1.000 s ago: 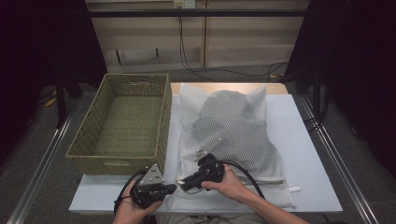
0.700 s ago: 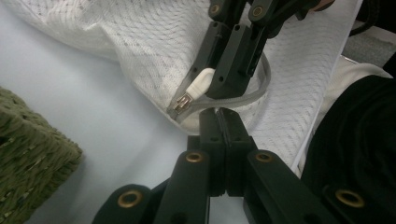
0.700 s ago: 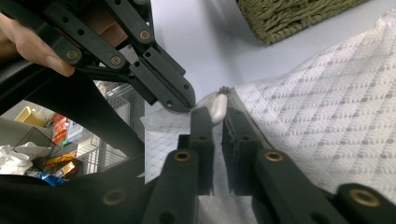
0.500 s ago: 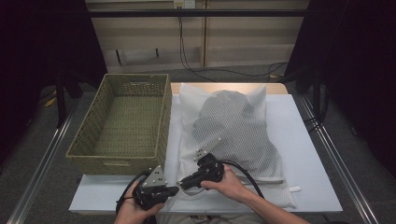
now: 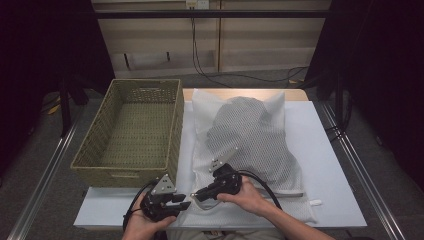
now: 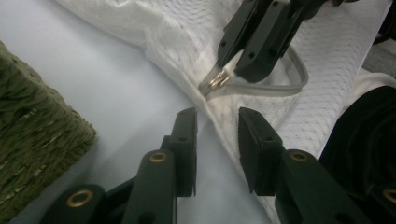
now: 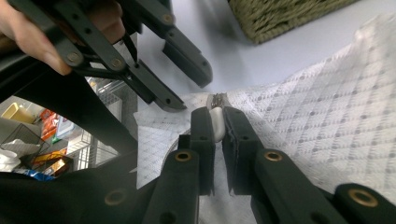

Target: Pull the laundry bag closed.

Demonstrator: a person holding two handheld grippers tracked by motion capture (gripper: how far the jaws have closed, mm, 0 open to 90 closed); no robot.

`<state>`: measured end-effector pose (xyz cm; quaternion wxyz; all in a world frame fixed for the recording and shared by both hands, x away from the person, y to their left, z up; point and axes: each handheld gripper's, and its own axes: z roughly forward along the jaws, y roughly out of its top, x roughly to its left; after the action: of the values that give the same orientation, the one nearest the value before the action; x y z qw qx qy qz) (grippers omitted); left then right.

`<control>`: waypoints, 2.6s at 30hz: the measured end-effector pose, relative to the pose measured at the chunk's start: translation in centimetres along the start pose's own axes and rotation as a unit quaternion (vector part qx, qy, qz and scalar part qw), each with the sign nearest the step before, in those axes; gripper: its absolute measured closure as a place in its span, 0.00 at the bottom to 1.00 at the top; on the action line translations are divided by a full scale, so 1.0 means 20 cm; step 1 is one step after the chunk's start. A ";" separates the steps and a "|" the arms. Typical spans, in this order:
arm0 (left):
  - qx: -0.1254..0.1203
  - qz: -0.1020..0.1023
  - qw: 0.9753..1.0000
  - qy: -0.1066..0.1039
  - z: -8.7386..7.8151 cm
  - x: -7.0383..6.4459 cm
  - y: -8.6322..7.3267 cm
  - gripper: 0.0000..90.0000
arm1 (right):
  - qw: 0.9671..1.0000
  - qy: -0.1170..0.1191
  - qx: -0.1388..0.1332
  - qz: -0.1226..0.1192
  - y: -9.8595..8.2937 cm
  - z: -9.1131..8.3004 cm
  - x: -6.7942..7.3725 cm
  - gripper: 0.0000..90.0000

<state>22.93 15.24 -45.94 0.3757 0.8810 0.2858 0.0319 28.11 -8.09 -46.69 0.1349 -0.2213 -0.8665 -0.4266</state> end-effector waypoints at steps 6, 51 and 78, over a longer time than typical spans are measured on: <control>-0.006 0.006 1.000 -0.024 0.05 0.02 0.07 0.74 | 1.000 -0.002 -0.011 -0.016 0.02 -0.03 0.01 0.93; -0.033 0.011 0.999 -0.031 0.06 0.04 0.13 0.87 | 0.999 -0.014 -0.027 -0.044 0.05 -0.10 0.04 0.97; -0.072 0.011 0.997 -0.022 -0.01 0.02 0.13 0.98 | 0.997 -0.056 -0.040 -0.023 0.04 -0.17 0.06 0.97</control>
<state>24.45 14.02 -44.07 0.4437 0.8553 0.2651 0.0369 27.60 -10.08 -43.54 0.0673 -0.2300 -0.8598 -0.4509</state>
